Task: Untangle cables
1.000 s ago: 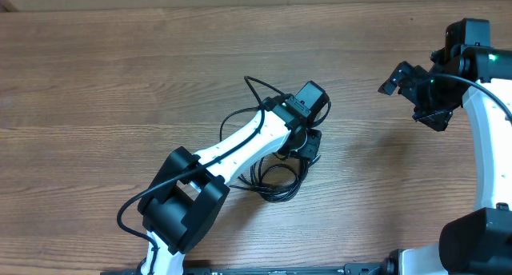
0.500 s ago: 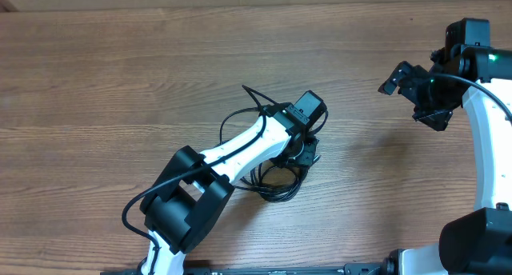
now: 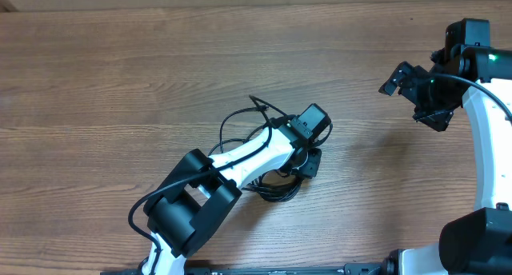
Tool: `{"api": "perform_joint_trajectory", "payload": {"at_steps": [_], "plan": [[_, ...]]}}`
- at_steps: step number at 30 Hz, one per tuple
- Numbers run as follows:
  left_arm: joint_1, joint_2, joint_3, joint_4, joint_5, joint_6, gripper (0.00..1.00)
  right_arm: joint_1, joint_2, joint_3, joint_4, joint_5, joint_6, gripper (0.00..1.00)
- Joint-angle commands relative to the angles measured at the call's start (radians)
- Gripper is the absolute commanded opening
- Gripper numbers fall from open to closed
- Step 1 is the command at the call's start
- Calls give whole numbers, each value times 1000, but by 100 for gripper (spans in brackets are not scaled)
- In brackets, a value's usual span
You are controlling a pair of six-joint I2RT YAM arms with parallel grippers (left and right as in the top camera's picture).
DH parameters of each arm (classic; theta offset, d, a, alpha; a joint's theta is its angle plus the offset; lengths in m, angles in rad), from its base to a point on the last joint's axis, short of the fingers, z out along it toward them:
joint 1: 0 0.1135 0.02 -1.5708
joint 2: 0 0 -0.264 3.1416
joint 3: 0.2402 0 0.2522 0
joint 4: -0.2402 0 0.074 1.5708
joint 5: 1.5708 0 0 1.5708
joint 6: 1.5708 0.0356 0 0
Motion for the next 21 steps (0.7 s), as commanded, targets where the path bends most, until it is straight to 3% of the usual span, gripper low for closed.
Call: {"api": "perform_joint_trajectory", "payload": {"at_steps": [1,5,7,11,21], "plan": [[-1,14,-42,30,10,6,26,4,0,11,2,15,-8,100],[-1,14,-45,37,9,3,5,4,0,11,2,14,-8,100],[4,14,-38,38,10,7,4,4,0,11,2,14,-8,100],[35,5,50,-21,66,132,4,4,0,11,2,14,-8,100],[148,2,674,-521,189,317,4,4,0,11,2,14,-8,100]]}}
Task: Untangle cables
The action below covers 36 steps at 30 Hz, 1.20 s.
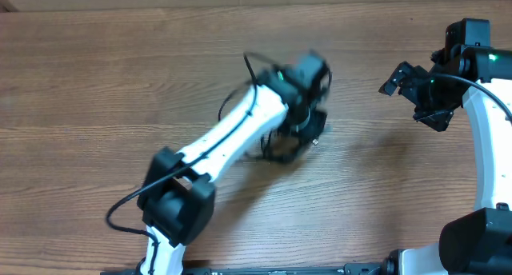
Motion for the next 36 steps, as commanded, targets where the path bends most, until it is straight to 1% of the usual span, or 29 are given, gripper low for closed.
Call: {"api": "perform_joint_trajectory", "payload": {"at_steps": [1,4,7,13,15,19,21,25,29,33,36], "plan": [[32,-16,220,-114,57,100,4,4,-1,11,2,13,-8,100],[50,-16,386,-230,55,128,4,4,-1,11,2,13,-8,100],[60,-16,511,-303,45,154,4,4,-1,11,3,9,-8,100],[63,-16,643,-359,35,161,4,4,-1,11,2,-15,-10,100],[73,-16,673,-359,97,162,4,4,-1,11,2,-45,-40,100],[103,-16,692,-343,232,161,4,4,-1,11,2,-63,-46,100],[119,-15,691,-343,256,160,4,4,-1,11,3,-82,-49,100],[146,-15,690,-357,268,160,4,4,-1,11,3,-126,-69,100],[171,-15,690,-378,266,160,4,4,-1,12,6,-236,-123,100],[186,-15,689,-414,253,161,4,4,-16,12,18,-362,-188,96],[186,-15,689,-441,215,161,4,4,-57,12,27,-389,-198,95]]}}
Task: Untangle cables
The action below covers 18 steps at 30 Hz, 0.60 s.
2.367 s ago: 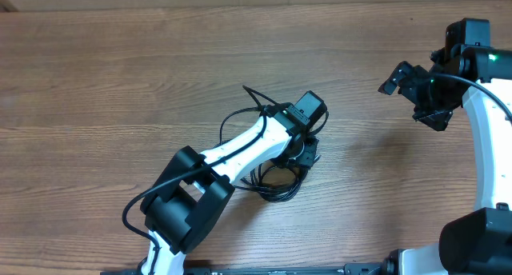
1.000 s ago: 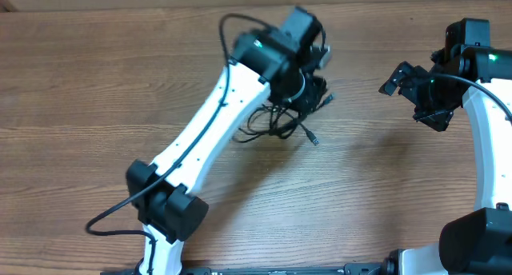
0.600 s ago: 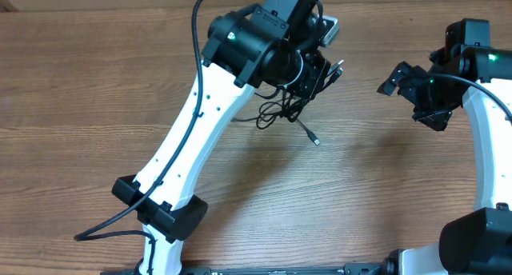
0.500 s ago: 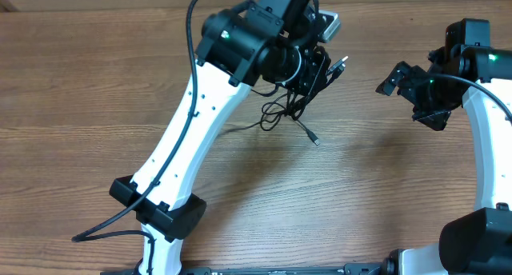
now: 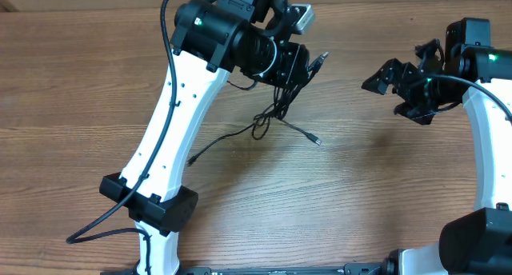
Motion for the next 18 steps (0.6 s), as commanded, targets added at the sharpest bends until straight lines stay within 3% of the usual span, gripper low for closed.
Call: {"api": "perform_joint_trajectory", "payload": {"at_steps": [1,11,18], "plan": [[3,-14,26,-15,-26,19,4,3,-74,12,11,-88,-46,95],[3,-14,26,-28,-46,19,4,-31,-365,12,11,28,8,98],[5,-13,26,8,-46,-4,4,-35,-459,11,-72,80,-35,100]]}}
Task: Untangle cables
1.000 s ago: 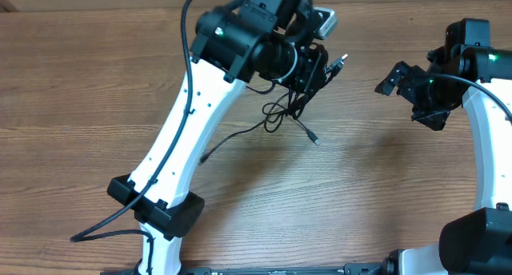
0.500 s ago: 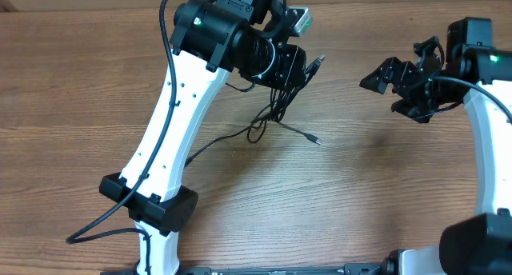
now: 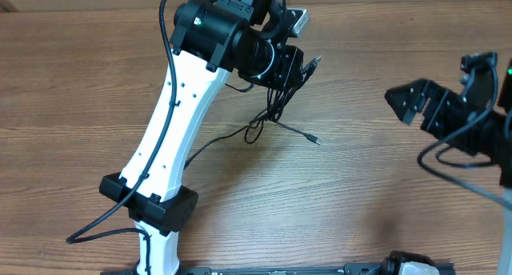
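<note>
My left arm (image 3: pixel 172 115) is raised high over the back of the table. Its gripper (image 3: pixel 286 67) is shut on a bundle of thin black cables (image 3: pixel 268 115), which hangs tangled below it. One plug (image 3: pixel 315 63) sticks out beside the gripper. Another cable end (image 3: pixel 316 140) trails onto the table to the right, and a third tail (image 3: pixel 204 149) runs off to the left. My right gripper (image 3: pixel 422 109) hovers at the right edge, apart from the cables, with its fingers spread and nothing between them.
The wooden table (image 3: pixel 360 195) fills the view. The left arm's base (image 3: pixel 152 211) stands at the front left, with its own supply cable looping beside it. The right arm's body (image 3: pixel 480 123) takes up the right edge.
My right gripper has moved from the back right toward the front and right, and looks larger in view. The left gripper still holds the lifted bundle, which has shifted slightly left.
My left gripper was low on the cable pile at the table's middle. Then it was moving up and back with the pile. Later it held the bundle high at the back, with loose ends trailing out. The right gripper stayed at the back right, shifted left, then came forward.
</note>
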Tool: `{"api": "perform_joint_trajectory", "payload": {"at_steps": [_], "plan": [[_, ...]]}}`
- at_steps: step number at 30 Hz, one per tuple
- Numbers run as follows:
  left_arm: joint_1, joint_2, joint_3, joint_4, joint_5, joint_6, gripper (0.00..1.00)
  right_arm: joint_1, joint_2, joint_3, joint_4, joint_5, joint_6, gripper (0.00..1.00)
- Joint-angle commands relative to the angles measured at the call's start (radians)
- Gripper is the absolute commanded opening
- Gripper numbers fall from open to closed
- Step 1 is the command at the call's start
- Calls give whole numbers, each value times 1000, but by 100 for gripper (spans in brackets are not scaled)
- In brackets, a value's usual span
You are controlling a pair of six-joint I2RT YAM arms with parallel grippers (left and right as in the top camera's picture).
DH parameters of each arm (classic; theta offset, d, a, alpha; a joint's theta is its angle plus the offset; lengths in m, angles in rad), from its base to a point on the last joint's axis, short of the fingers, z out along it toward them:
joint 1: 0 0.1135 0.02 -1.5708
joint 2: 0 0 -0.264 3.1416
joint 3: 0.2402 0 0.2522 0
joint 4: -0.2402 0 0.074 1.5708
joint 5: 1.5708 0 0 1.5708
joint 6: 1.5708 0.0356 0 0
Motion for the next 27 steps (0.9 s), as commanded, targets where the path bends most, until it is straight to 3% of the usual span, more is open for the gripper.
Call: {"api": "perform_joint_trajectory", "payload": {"at_steps": [1,4,10,13,21,27], "plan": [[6,-13,26,32,-2,-11,4,-3,2,11,-4,28,-25,100],[26,-13,26,68,13,-59,4,-3,7,-11,26,-48,-55,100],[89,-13,26,136,210,-143,4,21,23,-97,168,-311,-129,100],[107,-13,26,148,241,-217,4,56,43,-120,234,-365,-129,100],[117,-13,26,145,236,-513,4,254,148,-121,392,-373,-125,99],[119,-13,26,146,208,-529,4,346,215,-121,465,-300,-40,91]]}}
